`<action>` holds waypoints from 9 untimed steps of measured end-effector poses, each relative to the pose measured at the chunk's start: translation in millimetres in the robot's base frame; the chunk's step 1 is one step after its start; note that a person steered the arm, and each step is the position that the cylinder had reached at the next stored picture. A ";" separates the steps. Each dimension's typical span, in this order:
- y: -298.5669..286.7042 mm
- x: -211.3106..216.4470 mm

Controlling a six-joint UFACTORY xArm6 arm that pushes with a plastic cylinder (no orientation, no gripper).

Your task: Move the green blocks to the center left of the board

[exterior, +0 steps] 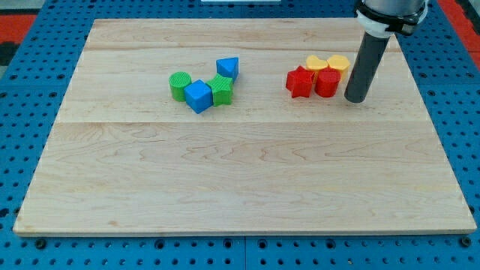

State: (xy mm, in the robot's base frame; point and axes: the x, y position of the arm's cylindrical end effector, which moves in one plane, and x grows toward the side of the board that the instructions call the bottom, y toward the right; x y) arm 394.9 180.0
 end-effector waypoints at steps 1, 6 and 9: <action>-4.2 1.0; -99.3 -3.8; -223.5 -35.2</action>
State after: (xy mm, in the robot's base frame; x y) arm 359.6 -43.5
